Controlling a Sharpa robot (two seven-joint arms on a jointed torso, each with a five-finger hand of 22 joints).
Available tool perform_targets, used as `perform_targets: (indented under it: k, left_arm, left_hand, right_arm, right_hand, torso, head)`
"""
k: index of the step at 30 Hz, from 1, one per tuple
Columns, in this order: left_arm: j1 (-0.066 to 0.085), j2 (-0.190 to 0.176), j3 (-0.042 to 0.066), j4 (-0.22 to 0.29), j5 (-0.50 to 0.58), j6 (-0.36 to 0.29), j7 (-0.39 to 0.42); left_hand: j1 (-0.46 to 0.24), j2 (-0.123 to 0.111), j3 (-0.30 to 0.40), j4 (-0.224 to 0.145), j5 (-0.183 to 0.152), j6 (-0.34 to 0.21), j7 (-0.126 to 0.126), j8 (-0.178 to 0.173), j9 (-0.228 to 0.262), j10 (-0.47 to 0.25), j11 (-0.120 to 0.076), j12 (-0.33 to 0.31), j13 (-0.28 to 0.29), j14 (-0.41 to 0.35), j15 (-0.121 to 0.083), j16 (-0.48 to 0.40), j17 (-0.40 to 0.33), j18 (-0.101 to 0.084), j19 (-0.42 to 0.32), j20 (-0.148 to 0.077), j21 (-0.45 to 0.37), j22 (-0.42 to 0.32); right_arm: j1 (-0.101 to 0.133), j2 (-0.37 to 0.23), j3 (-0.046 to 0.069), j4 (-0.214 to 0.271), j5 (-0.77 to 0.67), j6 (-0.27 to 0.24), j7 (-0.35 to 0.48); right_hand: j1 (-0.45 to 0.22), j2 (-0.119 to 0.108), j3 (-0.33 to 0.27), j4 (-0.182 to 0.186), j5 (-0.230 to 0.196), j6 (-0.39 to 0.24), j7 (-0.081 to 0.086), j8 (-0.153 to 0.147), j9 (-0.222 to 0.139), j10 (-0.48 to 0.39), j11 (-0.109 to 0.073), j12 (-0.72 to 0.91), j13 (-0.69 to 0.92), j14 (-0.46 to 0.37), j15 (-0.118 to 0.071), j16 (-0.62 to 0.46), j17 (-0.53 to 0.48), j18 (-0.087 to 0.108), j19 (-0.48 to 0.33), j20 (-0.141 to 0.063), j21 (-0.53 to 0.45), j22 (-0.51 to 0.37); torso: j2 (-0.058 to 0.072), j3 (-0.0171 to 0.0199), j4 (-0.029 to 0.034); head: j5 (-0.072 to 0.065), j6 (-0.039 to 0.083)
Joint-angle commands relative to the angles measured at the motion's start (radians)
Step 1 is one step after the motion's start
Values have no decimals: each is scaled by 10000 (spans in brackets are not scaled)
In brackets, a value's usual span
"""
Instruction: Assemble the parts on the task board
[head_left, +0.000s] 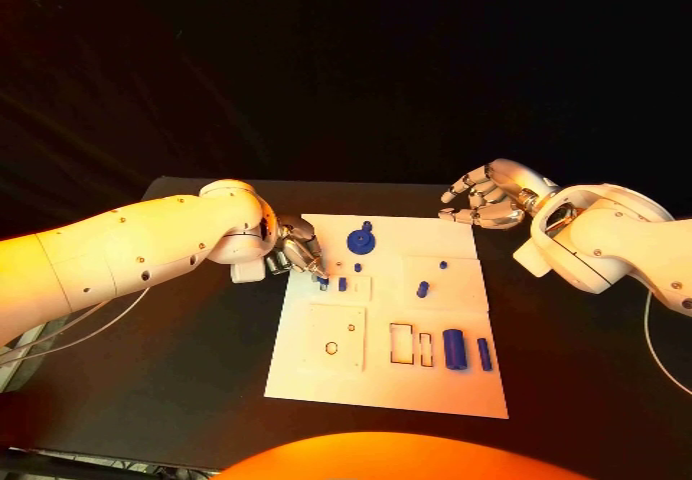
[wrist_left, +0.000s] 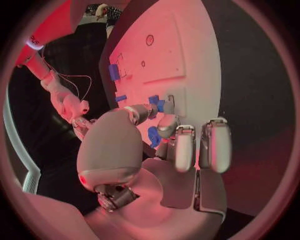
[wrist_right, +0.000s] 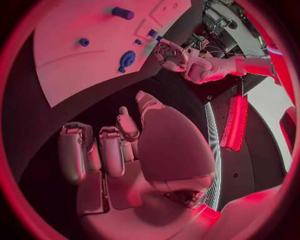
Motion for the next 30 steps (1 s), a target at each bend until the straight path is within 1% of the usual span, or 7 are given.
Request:
perform_targets:
  k: [1, 6, 12, 18, 20, 25, 30]
  left_arm:
    - [50, 139, 13, -148, 18, 882, 237]
    - [118, 376, 15, -414, -656, 1245, 301]
    - [154, 528, 14, -608, -1247, 1045, 252]
    - [161, 586, 11, -695, -1387, 1022, 216]
    - [161, 615, 8, -719, -1401, 1039, 209]
    - [160, 683, -7, -781, -1407, 1102, 173]
    - [158, 722, -30, -836, -1413, 1140, 148]
  left_hand:
    - [8, 62, 1721, -1735, -57, -1, -31, -51, 19, -32, -15, -42, 17, 896, -61, 33, 2192, -59, -4, -29, -5, 699]
    - [34, 30, 1717, -1774, -56, 10, -31, -55, 27, -16, -15, -31, 44, 905, -60, 51, 2226, -67, 18, -29, 10, 734]
    - [45, 12, 1714, -1792, -49, 22, -31, -56, 32, 9, -16, -7, 86, 905, -60, 51, 2225, -73, 35, -29, 21, 759]
    - [51, 1, 1712, -1803, -39, 35, -32, -55, 37, 33, -17, 15, 122, 907, -60, 56, 2234, -79, 52, -30, 32, 784]
    - [57, -13, 1710, -1814, -29, 46, -34, -55, 41, 46, -18, 24, 136, 910, -60, 62, 2245, -81, 58, -30, 37, 794]
    - [57, -13, 1710, -1814, -29, 46, -34, -55, 41, 46, -18, 24, 136, 910, -60, 62, 2245, -81, 58, -30, 37, 794]
    - [63, -26, 1709, -1825, -18, 59, -35, -57, 45, 51, -19, 20, 129, 915, -61, 70, 2261, -82, 58, -30, 38, 795]
  right_arm:
    - [-7, 11, 0, 5, -36, 122, 78]
    - [-8, 11, 0, 14, -37, 116, 74]
    - [-8, -1, 0, 32, -42, 104, 67]
    - [-8, -3, 0, 40, -45, 104, 65]
    - [-8, 0, 0, 40, -45, 104, 66]
    - [-8, 8, 0, 40, -46, 108, 68]
    - [-8, 11, 0, 36, -47, 113, 68]
  right_hand:
    - [-49, -1, 57, 16, 37, 36, -18, 53, -13, 16, -31, 20, -15, 797, -53, -42, 1629, 165, 401, -68, -24, 2079]
    - [-49, -1, 57, 16, 37, 36, -18, 53, -13, 16, -31, 20, -15, 797, -53, -42, 1629, 165, 401, -68, -24, 2079]
    - [-49, -1, 57, 16, 37, 36, -18, 53, -13, 16, -31, 20, -15, 797, -53, -42, 1629, 165, 401, -68, -24, 2079]
    - [-49, -1, 57, 16, 37, 36, -18, 53, -13, 16, -31, 20, -15, 797, -53, -42, 1629, 165, 401, -68, -24, 2079]
    - [-49, -1, 57, 16, 37, 36, -18, 53, -13, 16, -31, 20, -15, 797, -53, -42, 1629, 165, 401, -68, -24, 2079]
    - [-49, -1, 57, 16, 37, 36, -18, 53, -13, 16, -31, 20, -15, 797, -53, -42, 1629, 165, 401, -68, -24, 2079]
    - [-49, -1, 57, 16, 37, 36, -18, 53, -13, 16, -31, 20, -15, 797, -53, -42, 1629, 165, 401, -68, -24, 2079]
  torso:
    - [2, -3, 7]
    - [2, -10, -1]
    - [4, -15, 7]
    - [-5, -17, 28]
    - [-5, -29, 32]
    - [3, -36, 25]
    - [-4, -26, 29]
  head:
    - [-9, -9]
    - [-21, -49]
    - [-43, -72]
    - [-41, -95]
    - [-46, -111]
    - [-16, -121]
    - [-5, -103]
